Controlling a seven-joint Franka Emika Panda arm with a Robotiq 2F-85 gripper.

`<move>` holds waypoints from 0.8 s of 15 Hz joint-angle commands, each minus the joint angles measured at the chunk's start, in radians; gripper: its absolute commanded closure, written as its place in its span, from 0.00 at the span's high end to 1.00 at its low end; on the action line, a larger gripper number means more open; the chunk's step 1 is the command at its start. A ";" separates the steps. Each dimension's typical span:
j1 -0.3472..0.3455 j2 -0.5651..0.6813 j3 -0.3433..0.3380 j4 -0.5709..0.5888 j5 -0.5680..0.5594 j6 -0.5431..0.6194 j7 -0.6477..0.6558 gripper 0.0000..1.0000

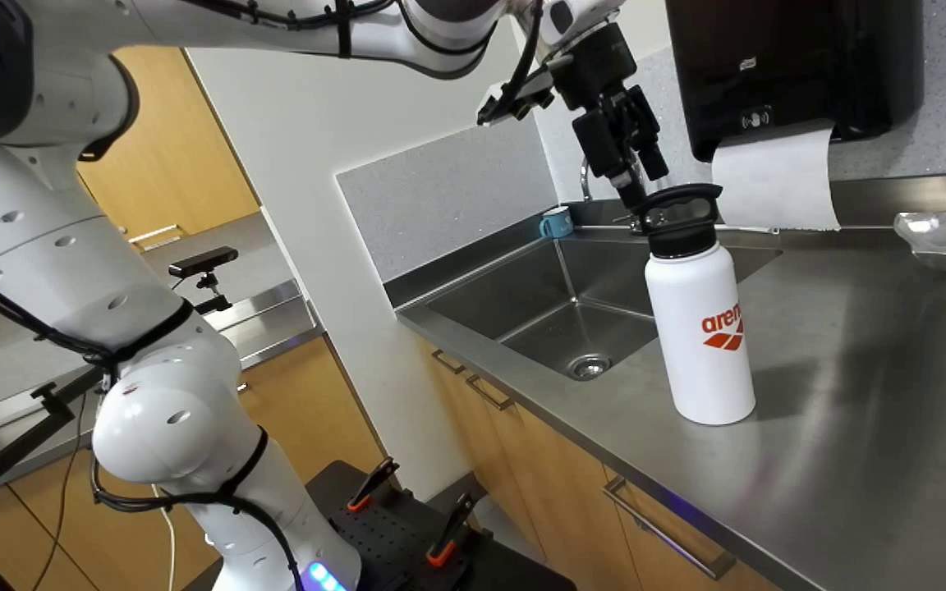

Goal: Put the lid on the counter

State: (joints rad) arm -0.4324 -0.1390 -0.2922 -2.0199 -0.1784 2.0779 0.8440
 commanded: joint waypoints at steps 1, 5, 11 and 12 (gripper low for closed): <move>0.019 0.033 -0.013 0.028 0.000 0.005 -0.002 1.00; 0.022 0.061 -0.015 0.042 -0.012 0.000 0.006 1.00; 0.026 0.089 -0.023 0.054 -0.020 0.001 0.010 0.56; 0.026 0.091 -0.024 0.058 -0.021 0.001 0.009 0.49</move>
State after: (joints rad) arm -0.4231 -0.0674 -0.3001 -1.9929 -0.1840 2.0779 0.8440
